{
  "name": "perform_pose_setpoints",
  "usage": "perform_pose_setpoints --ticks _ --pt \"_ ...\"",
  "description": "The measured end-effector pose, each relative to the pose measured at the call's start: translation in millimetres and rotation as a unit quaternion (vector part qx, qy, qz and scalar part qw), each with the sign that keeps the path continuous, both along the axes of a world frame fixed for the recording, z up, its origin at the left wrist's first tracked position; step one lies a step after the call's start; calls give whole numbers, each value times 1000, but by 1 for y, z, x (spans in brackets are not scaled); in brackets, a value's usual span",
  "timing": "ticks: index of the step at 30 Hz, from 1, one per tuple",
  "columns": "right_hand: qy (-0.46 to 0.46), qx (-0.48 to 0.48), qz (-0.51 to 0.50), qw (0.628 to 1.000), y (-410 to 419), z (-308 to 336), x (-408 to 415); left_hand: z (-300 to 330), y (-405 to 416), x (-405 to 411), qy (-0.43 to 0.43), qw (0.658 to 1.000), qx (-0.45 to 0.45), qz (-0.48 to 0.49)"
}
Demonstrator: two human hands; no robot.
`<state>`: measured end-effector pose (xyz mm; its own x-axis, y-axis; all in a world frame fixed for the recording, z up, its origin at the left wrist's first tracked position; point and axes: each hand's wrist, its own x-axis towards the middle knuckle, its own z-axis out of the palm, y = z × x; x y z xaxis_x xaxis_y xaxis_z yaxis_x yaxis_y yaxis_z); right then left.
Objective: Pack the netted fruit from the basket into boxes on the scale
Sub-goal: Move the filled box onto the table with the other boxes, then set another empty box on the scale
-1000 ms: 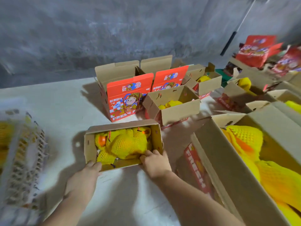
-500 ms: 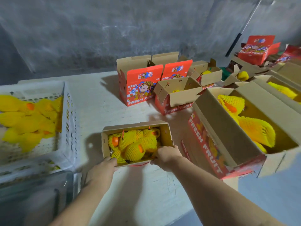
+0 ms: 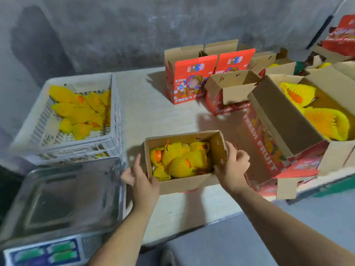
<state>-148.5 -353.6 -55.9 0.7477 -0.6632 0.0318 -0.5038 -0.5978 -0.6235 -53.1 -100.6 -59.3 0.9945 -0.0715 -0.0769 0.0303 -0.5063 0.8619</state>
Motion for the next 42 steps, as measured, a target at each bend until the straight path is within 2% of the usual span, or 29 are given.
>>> perform_pose_setpoints --ticks 1,3,4,8,12,15,19,23,27,29,32,35,42 --pt "2 78 -28 997 1 4 2 0 -1 7 54 999 -4 8" --pt "3 244 -8 970 0 8 0 -3 -1 13 112 993 10 -30" --pt "20 264 -2 964 -3 10 -5 -4 1 11 126 991 13 -42" --pt "68 242 -24 968 -21 5 -31 -6 17 -23 128 991 -11 -32" --pt "125 122 13 984 -20 3 -52 -8 17 -73 117 992 -34 12" --pt "136 124 24 983 -22 2 -71 -7 23 -119 114 991 -73 22" --pt "105 131 -24 986 -9 -7 -88 -6 37 -134 112 991 -63 19" --pt "33 232 -68 970 8 3 -64 4 28 -106 154 986 -56 24" --pt "88 177 24 980 -2 17 -59 3 26 -101 196 979 -46 9" --pt "45 177 59 981 2 19 -76 -3 33 -110 178 982 -59 -7" --pt "-43 190 42 980 15 3 -122 -15 49 -143 144 985 -85 -37" --pt "-75 184 43 979 29 -9 -149 -17 70 -166 153 978 -125 -68" --pt "-11 139 114 984 35 64 -123 37 107 -146 178 971 -141 -71"
